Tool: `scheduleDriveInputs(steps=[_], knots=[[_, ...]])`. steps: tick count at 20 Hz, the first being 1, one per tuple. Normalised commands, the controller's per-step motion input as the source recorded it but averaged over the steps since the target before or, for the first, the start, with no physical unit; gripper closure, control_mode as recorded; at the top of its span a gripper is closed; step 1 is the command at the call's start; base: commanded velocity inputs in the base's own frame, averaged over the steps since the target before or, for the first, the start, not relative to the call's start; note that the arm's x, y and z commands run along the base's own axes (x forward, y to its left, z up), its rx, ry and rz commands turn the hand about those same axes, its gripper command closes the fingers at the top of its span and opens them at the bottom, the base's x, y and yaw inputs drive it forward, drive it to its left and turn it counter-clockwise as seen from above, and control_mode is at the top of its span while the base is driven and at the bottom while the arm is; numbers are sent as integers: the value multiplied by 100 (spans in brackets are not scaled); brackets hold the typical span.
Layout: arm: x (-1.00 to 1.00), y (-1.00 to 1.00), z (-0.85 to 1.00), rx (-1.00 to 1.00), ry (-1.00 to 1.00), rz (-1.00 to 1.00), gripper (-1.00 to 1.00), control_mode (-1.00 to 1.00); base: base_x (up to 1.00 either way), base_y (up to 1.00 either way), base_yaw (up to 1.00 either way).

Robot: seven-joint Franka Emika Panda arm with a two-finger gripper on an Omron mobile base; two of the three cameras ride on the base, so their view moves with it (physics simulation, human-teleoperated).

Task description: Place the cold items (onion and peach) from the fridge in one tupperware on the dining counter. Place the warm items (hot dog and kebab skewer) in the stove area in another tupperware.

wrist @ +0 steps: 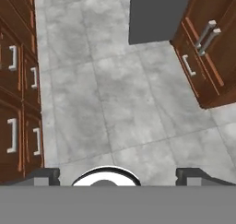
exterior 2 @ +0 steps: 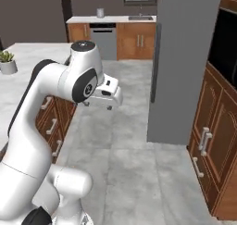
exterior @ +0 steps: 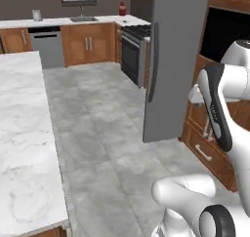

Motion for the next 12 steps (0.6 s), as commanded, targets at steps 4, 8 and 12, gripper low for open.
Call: scheduleDriveInputs(steps=[4, 8, 12], knots=[[0, 0, 0, 0, 0, 0, -100, 100, 94, -56, 55], [0, 0, 0, 0, 0, 0, -100, 100, 97, -56, 54], [0, 0, 0, 0, 0, 0, -100, 100, 100, -55, 53]])
